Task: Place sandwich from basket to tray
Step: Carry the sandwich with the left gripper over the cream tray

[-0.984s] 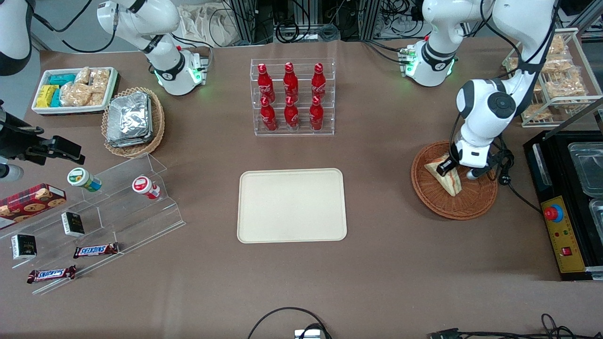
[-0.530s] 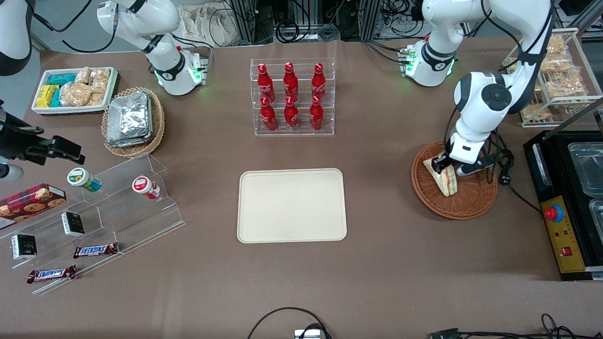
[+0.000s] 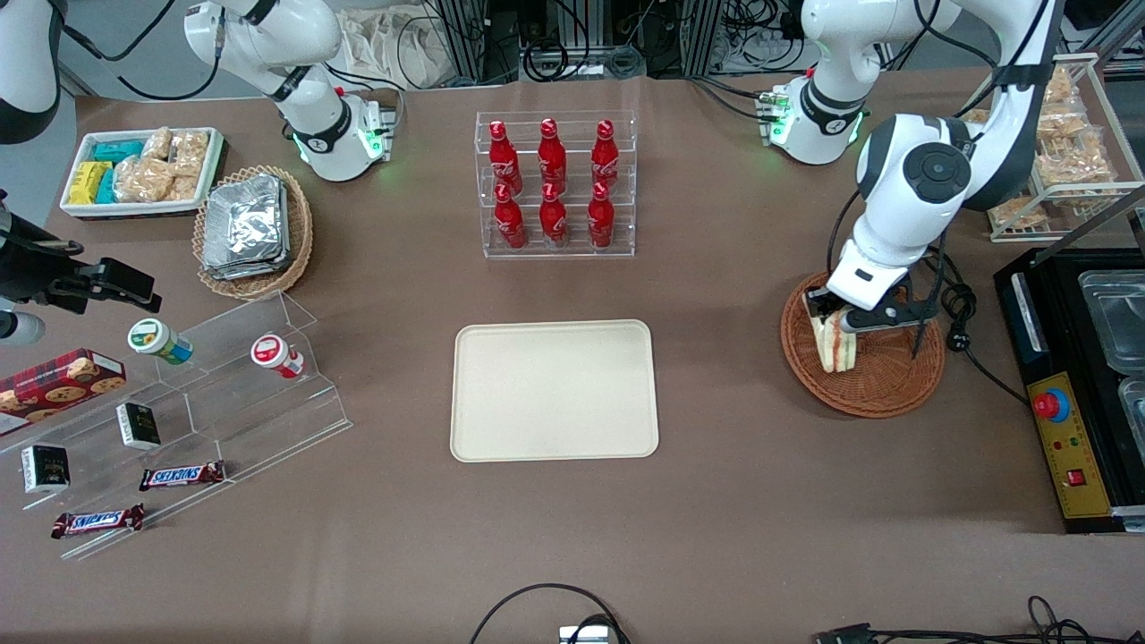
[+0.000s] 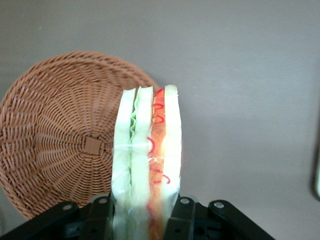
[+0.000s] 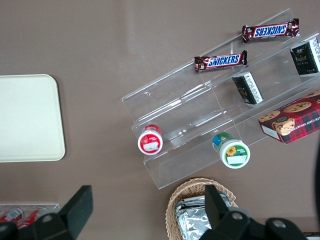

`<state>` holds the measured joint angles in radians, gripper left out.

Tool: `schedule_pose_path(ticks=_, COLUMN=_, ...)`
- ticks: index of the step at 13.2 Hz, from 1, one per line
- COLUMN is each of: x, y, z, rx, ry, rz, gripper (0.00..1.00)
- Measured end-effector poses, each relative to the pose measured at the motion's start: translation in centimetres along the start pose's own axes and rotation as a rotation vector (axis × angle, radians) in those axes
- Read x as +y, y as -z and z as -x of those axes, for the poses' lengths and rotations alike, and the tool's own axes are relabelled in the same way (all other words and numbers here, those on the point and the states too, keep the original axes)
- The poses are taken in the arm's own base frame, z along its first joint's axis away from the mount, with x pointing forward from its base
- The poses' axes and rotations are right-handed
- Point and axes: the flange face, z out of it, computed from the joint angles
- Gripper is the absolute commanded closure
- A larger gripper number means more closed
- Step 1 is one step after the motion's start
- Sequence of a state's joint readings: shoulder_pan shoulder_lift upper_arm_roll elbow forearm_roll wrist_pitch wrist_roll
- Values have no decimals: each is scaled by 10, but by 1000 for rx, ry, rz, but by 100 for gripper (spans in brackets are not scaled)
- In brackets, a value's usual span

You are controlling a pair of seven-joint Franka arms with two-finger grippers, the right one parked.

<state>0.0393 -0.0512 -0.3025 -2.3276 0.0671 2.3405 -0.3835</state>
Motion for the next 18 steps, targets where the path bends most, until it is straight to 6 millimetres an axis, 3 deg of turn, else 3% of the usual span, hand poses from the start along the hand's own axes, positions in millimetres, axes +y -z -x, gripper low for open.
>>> schedule_pose_path(ticks=4, x=61, y=35, z=-12, rx=-6, ry=-103, rz=15, gripper=64)
schedule_pose_path(ticks=10, x=139, y=36, z=-31, rx=-21, ry=-212, rz=108, gripper=67)
schedule_pose_path(ticks=15, x=176, y=39, z=-37, rx=-4, ry=-220, rz=127, gripper=68)
schedule_pose_path(ticks=18, x=212, y=31, z=-37, rx=-1, ry=-188, rz=125, gripper=69)
